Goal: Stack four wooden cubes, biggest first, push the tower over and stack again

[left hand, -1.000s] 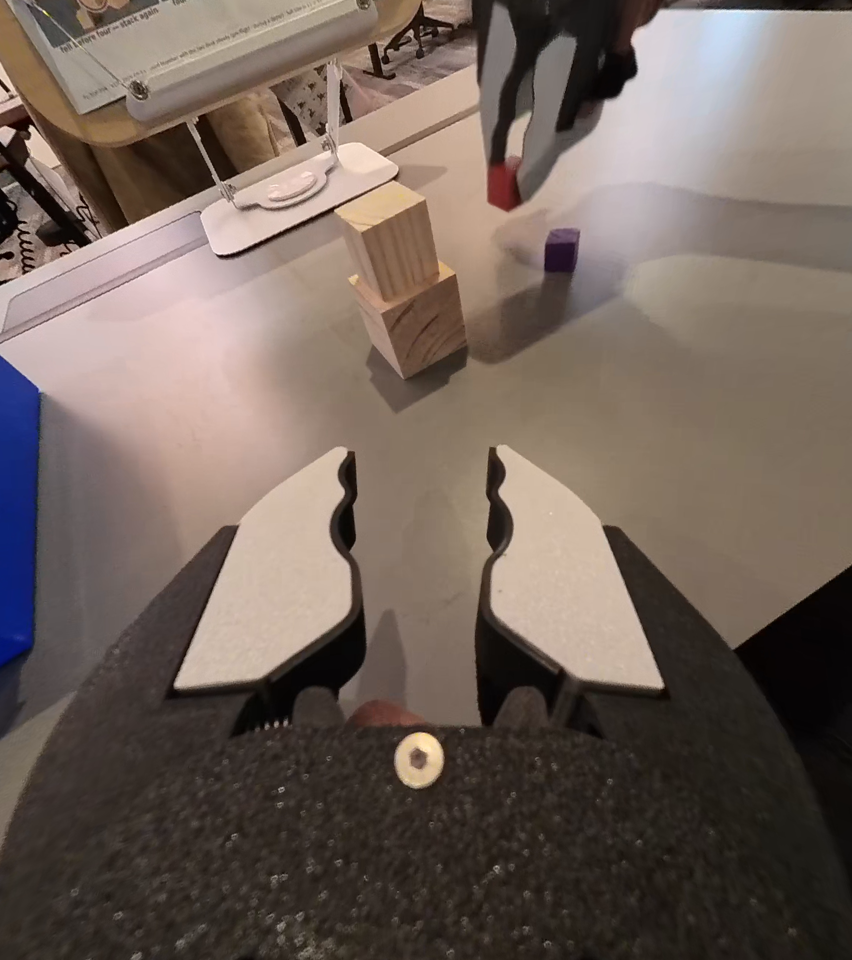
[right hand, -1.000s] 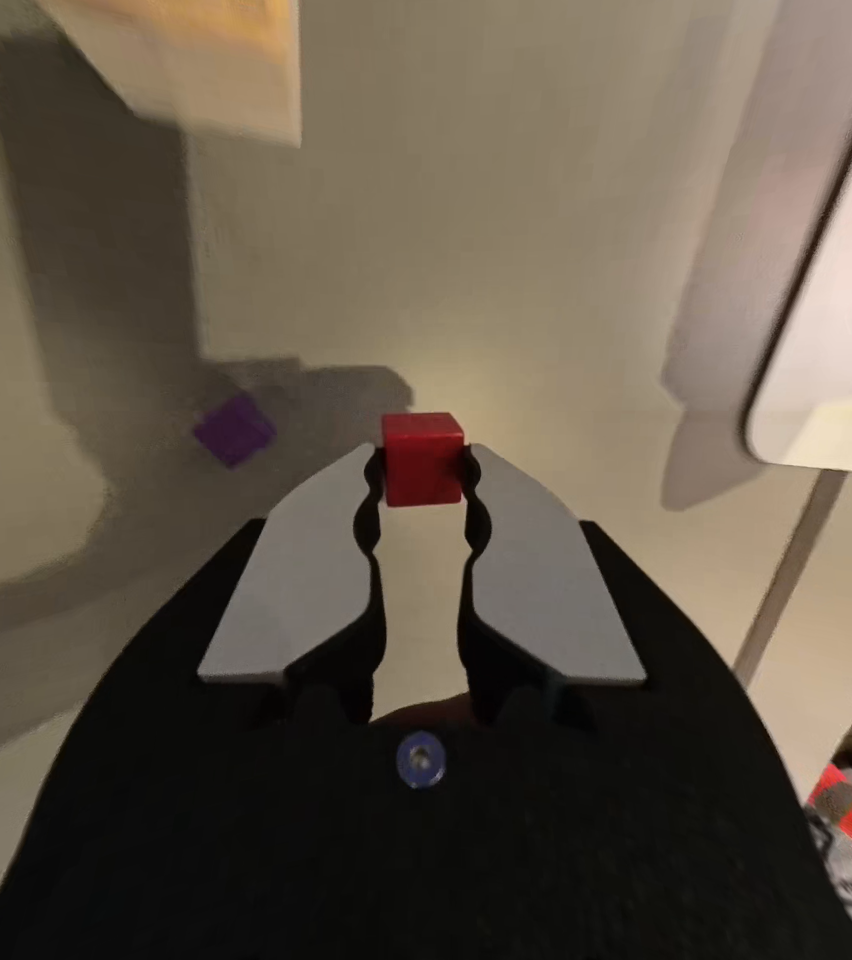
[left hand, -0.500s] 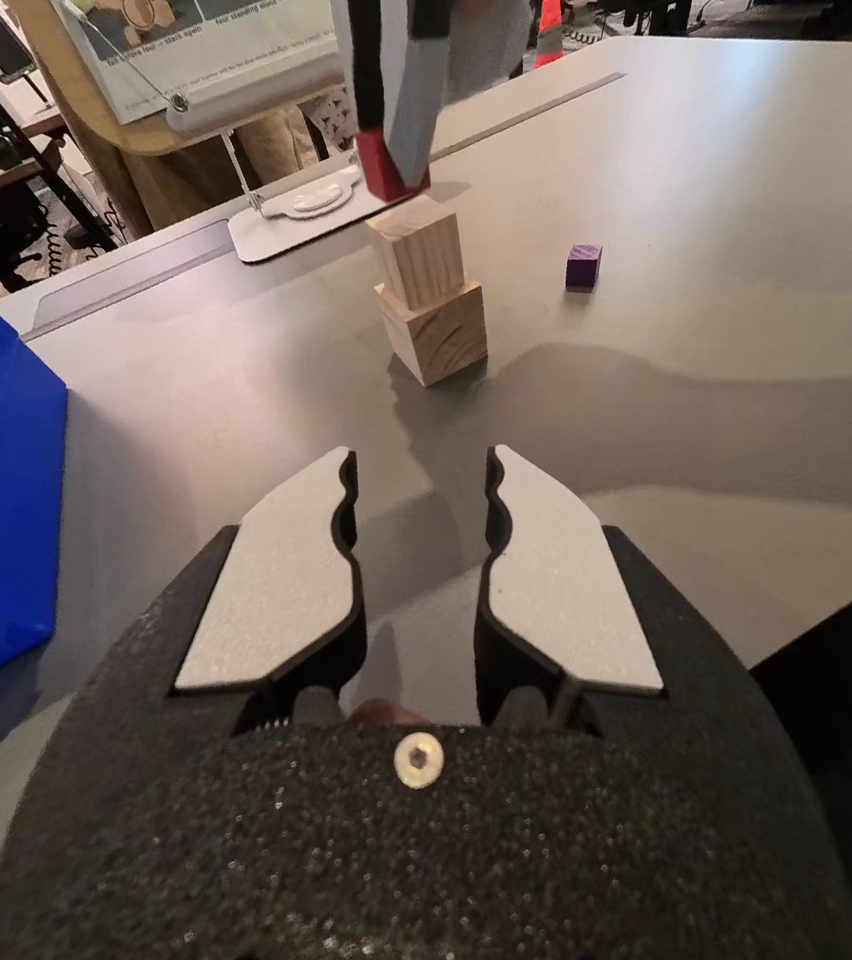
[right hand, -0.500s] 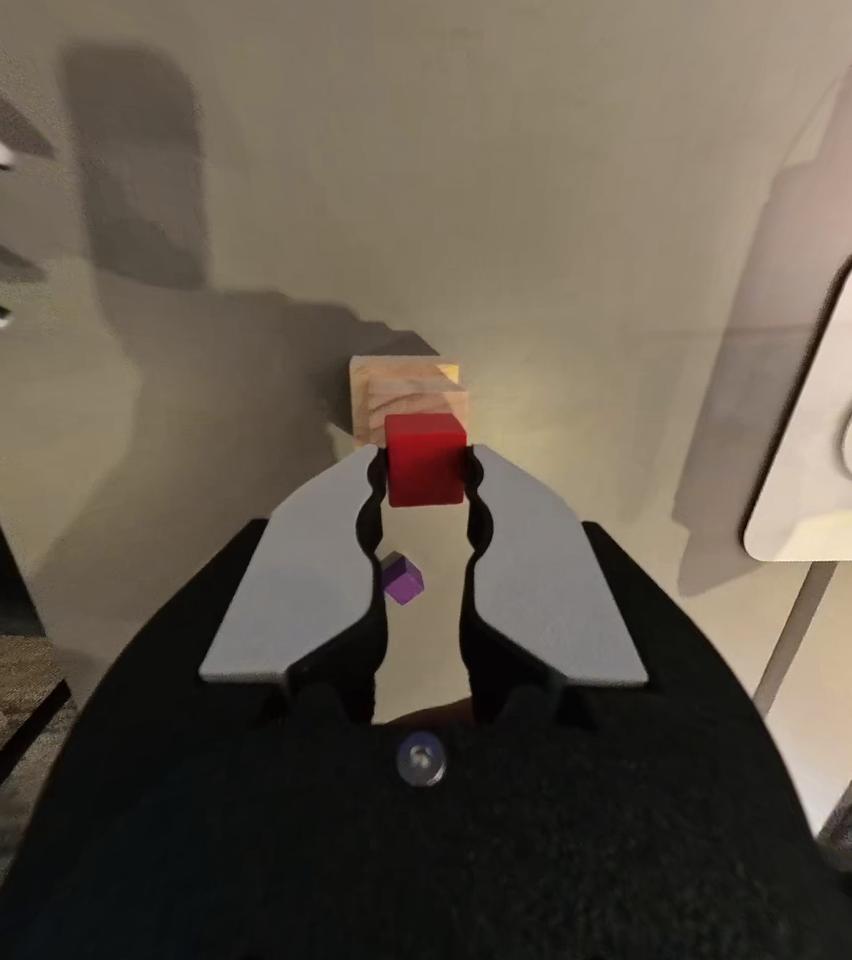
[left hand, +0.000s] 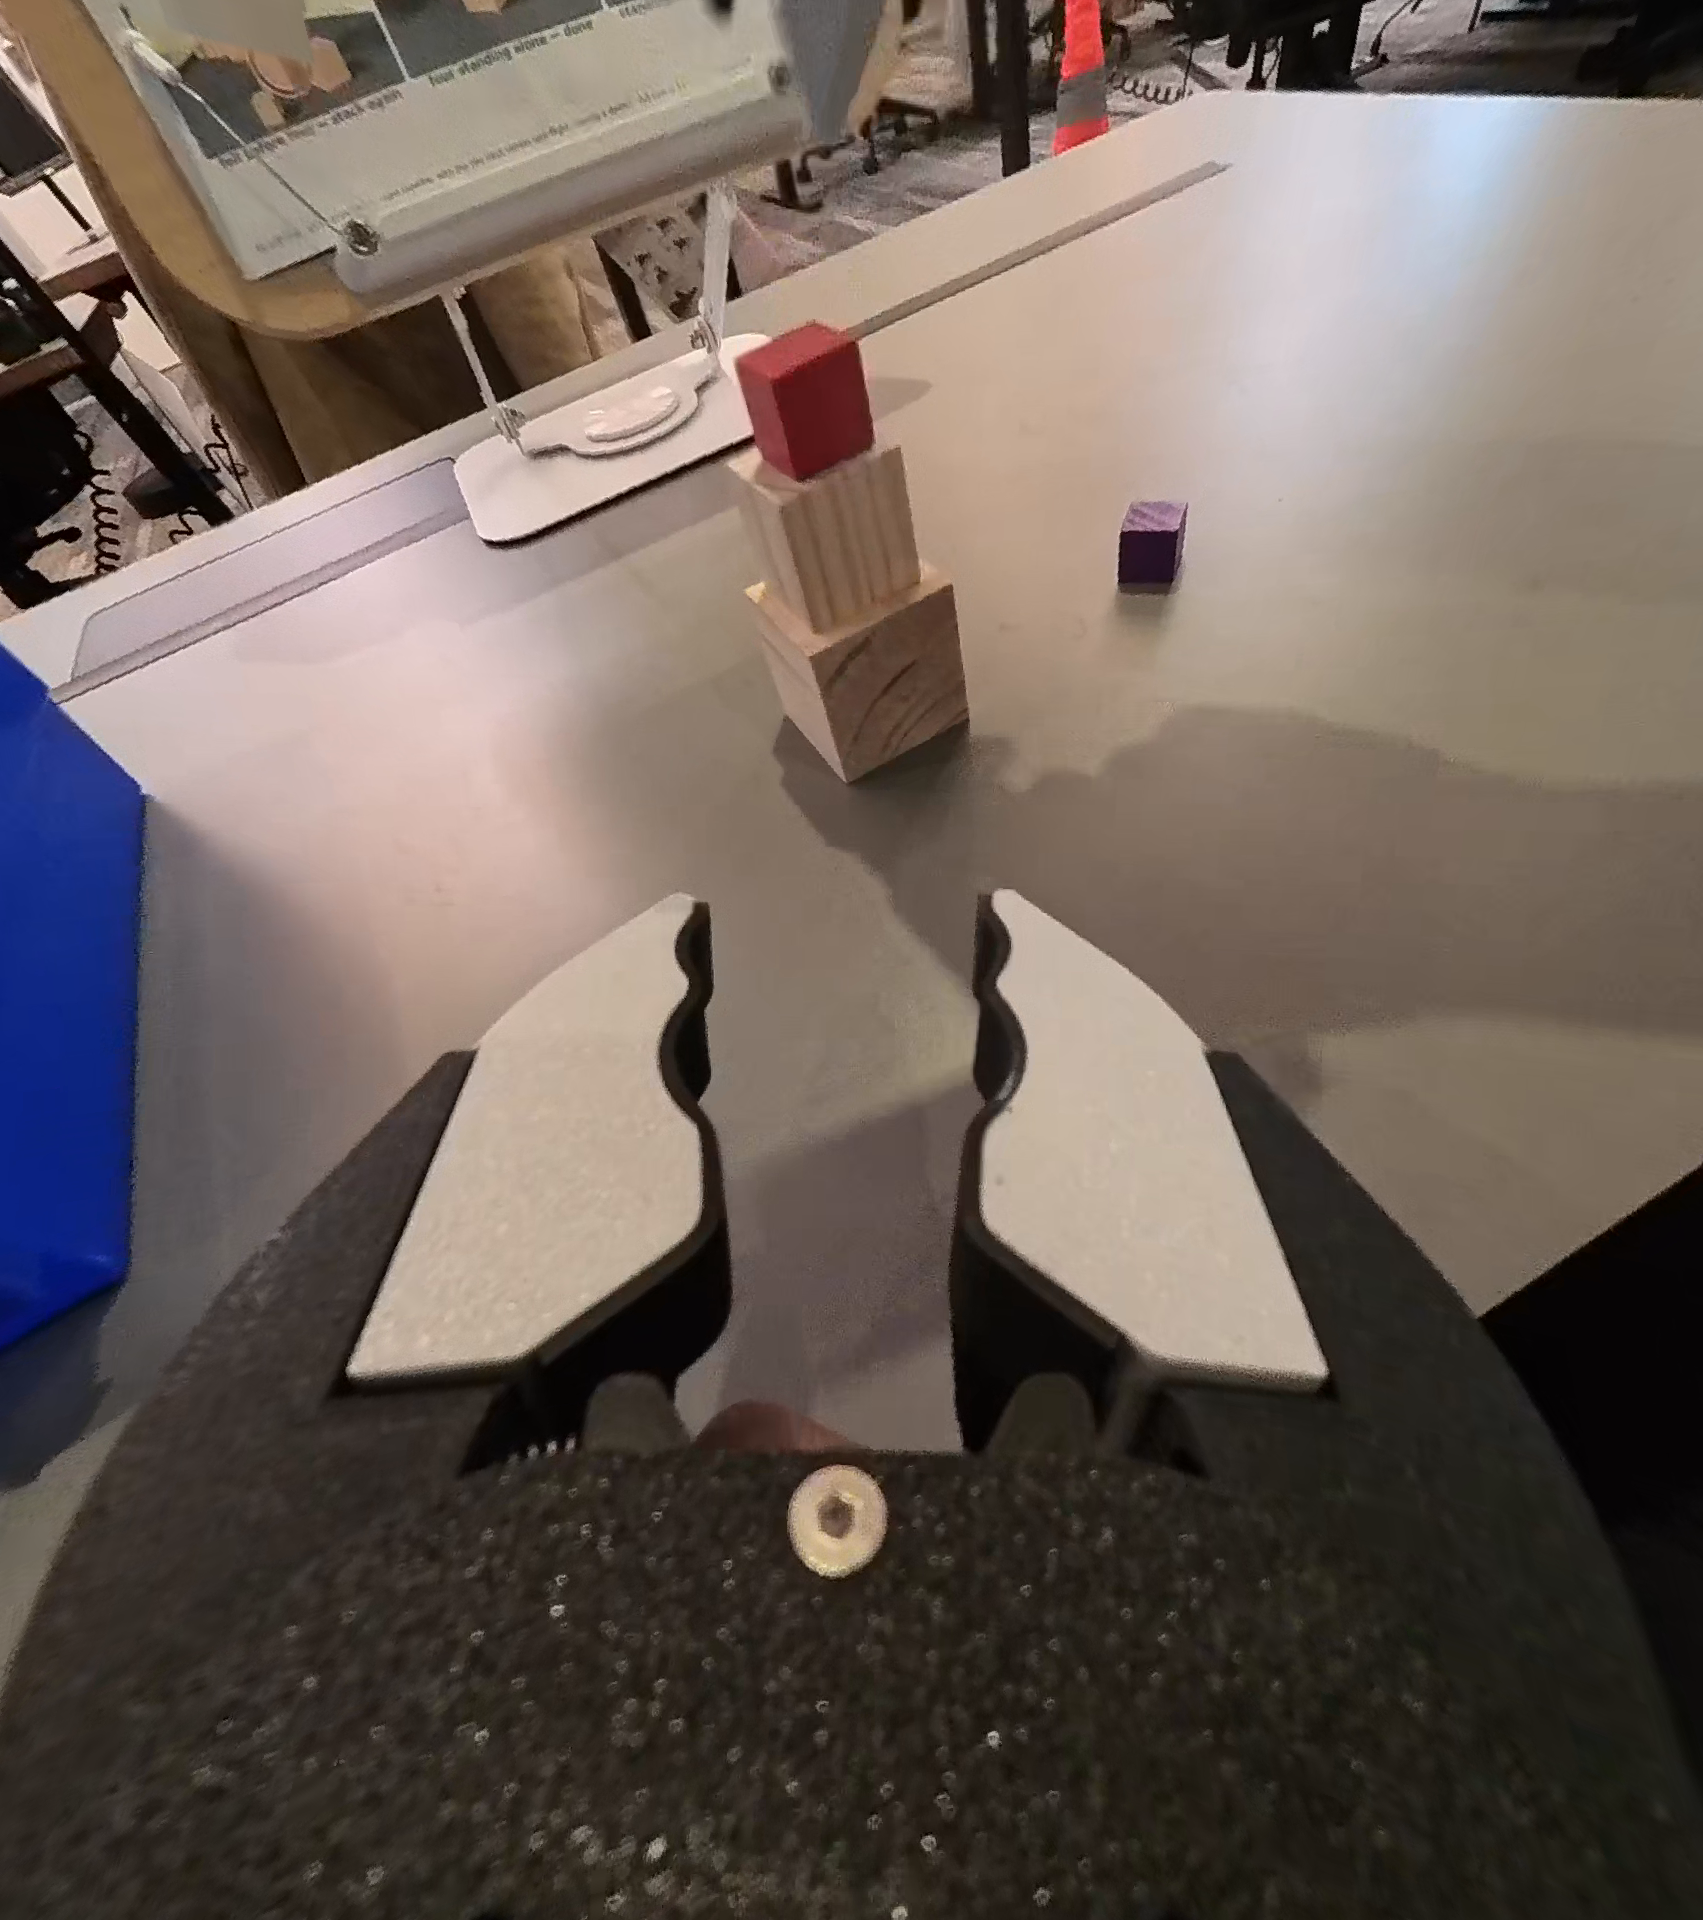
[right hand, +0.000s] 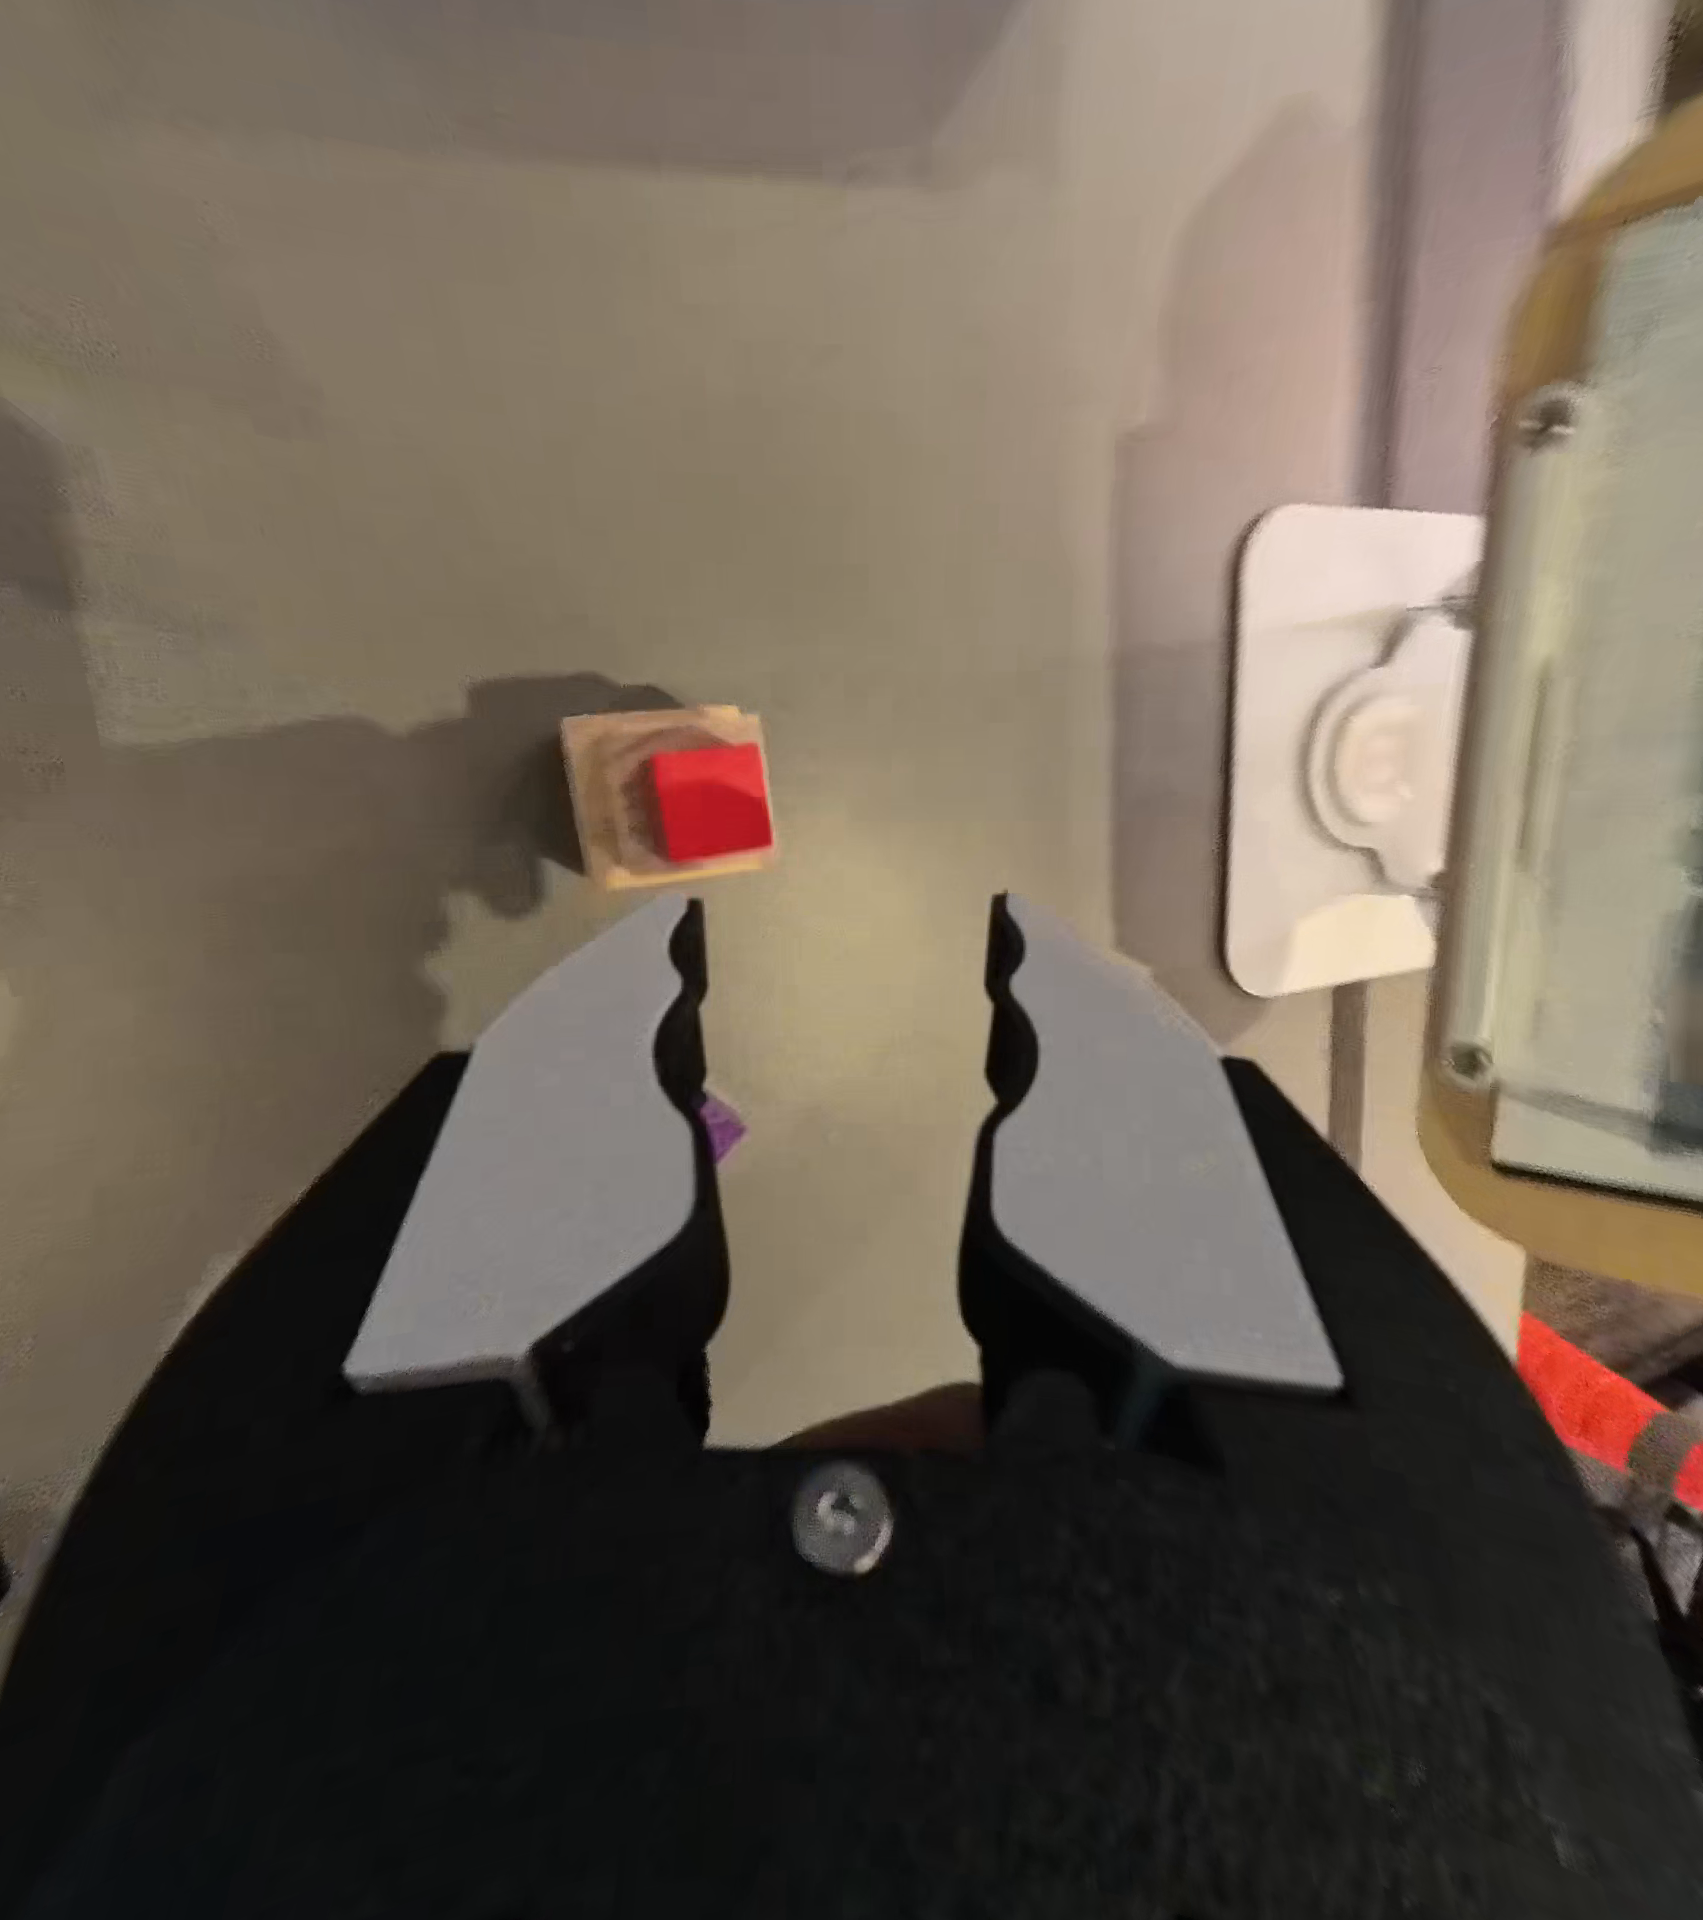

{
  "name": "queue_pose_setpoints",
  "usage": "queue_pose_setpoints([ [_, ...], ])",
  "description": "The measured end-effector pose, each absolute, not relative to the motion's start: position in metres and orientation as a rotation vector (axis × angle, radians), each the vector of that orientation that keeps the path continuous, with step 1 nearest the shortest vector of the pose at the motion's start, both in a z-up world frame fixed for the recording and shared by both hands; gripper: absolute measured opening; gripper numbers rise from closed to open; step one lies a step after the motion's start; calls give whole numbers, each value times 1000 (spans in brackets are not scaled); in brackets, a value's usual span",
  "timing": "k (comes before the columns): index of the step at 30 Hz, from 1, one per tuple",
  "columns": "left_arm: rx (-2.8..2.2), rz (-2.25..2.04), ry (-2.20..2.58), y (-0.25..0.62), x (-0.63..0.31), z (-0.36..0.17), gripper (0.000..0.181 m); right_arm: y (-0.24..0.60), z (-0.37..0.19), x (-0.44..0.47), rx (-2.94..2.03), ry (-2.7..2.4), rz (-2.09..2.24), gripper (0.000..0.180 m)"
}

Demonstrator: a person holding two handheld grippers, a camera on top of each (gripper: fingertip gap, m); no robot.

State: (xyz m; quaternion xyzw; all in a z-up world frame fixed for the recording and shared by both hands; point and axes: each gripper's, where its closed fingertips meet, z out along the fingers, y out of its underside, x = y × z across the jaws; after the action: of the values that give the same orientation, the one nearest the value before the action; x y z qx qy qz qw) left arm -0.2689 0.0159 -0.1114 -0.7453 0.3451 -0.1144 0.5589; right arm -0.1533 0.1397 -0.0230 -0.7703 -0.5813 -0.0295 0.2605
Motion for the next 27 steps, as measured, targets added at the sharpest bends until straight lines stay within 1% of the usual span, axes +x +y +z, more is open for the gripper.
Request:
queue_pose_setpoints([
  [1, -1758, -273, 803, 17, -270, -110, 48, 135, -19, -144, -2063, -1530, -88, 52],
  [3, -1768, -289, 790, 18, -272, -110, 48, 123, -32, -122, -2055, -1491, -93, 51],
  [5, -1780, -307, 782, 18, -273, -111, 48, 111, -69, -98, -2065, -1573, -110, 51],
  [7, -1786, -323, 785, 18, -271, -113, 48, 105, -108, -77, -2030, -1722, -159, 46],
  [9, -1792, -317, 796, 18, -269, -116, 48, 103, -139, -56, -2049, -1841, -241, 48],
  [11, -1791, -301, 813, 17, -267, -118, 48, 96, -160, -53, -2162, -1846, -165, 52],
  [14, -1777, -283, 832, 16, -264, -117, 48, 97, -172, -46, -2165, -1890, -217, 53],
  [16, -1767, -269, 844, 15, -263, -117, 48, 95, -174, -51, -2114, -1934, -164, 49],
  [20, -1770, -248, 850, 17, -266, -121, 48, 103, -179, -50, -1976, -2083, -223, 38],
  [25, -1786, -244, 853, 19, -267, -126, 48, 110, -183, -60, -1838, -2179, -241, 32],
  [26, -1785, -240, 856, 20, -267, -127, 48, 108, -184, -60, -1832, -2210, -230, 26],
  [27, -1784, -238, 858, 20, -267, -127, 48, 108, -184, -61, -1816, -2236, -219, 25],
])
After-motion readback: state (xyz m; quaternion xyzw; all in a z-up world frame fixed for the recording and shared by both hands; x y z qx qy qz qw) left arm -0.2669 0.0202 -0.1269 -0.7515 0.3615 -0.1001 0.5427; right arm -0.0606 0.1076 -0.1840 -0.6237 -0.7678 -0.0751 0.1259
